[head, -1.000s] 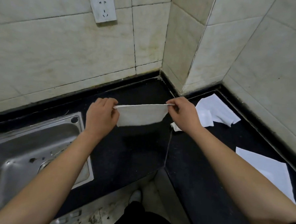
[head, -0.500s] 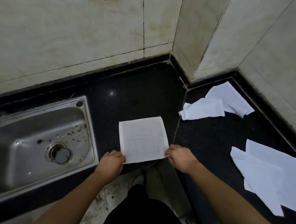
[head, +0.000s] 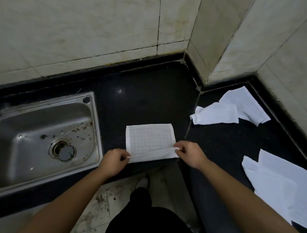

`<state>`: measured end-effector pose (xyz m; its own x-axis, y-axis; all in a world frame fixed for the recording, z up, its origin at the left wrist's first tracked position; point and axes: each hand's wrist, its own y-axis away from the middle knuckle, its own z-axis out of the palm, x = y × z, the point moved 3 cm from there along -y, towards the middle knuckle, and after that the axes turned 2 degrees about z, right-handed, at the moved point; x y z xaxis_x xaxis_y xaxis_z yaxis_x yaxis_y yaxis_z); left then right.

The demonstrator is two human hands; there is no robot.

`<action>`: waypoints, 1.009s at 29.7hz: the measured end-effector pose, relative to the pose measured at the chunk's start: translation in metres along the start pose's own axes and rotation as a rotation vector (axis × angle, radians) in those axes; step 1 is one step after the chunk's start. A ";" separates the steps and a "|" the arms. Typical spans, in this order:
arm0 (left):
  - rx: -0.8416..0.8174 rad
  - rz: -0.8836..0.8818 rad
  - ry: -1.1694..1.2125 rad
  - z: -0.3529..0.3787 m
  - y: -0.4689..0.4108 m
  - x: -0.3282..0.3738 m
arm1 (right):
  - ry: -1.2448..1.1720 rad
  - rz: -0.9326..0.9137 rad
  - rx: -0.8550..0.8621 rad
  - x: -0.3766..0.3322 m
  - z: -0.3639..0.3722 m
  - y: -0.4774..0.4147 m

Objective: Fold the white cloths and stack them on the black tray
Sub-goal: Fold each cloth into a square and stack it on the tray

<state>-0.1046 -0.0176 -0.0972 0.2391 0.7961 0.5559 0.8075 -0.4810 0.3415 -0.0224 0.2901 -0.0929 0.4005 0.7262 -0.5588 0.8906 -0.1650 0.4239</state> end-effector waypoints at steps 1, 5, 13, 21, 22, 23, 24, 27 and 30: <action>0.015 -0.078 0.104 -0.003 -0.009 -0.003 | -0.101 0.050 0.025 -0.002 -0.004 -0.008; 0.147 -0.322 0.458 -0.018 -0.041 -0.008 | -0.343 0.170 0.119 -0.010 -0.015 -0.043; 0.274 -0.404 0.518 -0.026 -0.096 -0.014 | -0.367 0.271 0.202 -0.011 -0.010 -0.094; 0.279 -0.432 0.384 -0.026 -0.122 -0.020 | -0.228 0.276 0.163 -0.007 0.001 -0.119; 0.271 -0.431 0.363 -0.024 -0.123 -0.022 | -0.213 0.268 0.162 -0.006 0.002 -0.120; 0.262 -0.426 0.346 -0.022 -0.123 -0.024 | -0.197 0.259 0.156 -0.005 0.003 -0.120; 0.258 -0.414 0.330 -0.021 -0.122 -0.025 | -0.171 0.244 0.144 -0.006 0.004 -0.120; 0.312 -0.217 0.123 -0.023 -0.116 -0.022 | 0.053 0.111 0.178 -0.015 0.001 -0.114; 0.322 0.193 -0.227 -0.020 -0.106 -0.011 | 0.410 -0.242 0.270 -0.026 -0.001 -0.100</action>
<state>-0.2037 0.0175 -0.1243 0.4851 0.7808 0.3938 0.8550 -0.5179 -0.0262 -0.1220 0.2885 -0.1202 0.1085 0.9564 -0.2710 0.9922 -0.0873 0.0892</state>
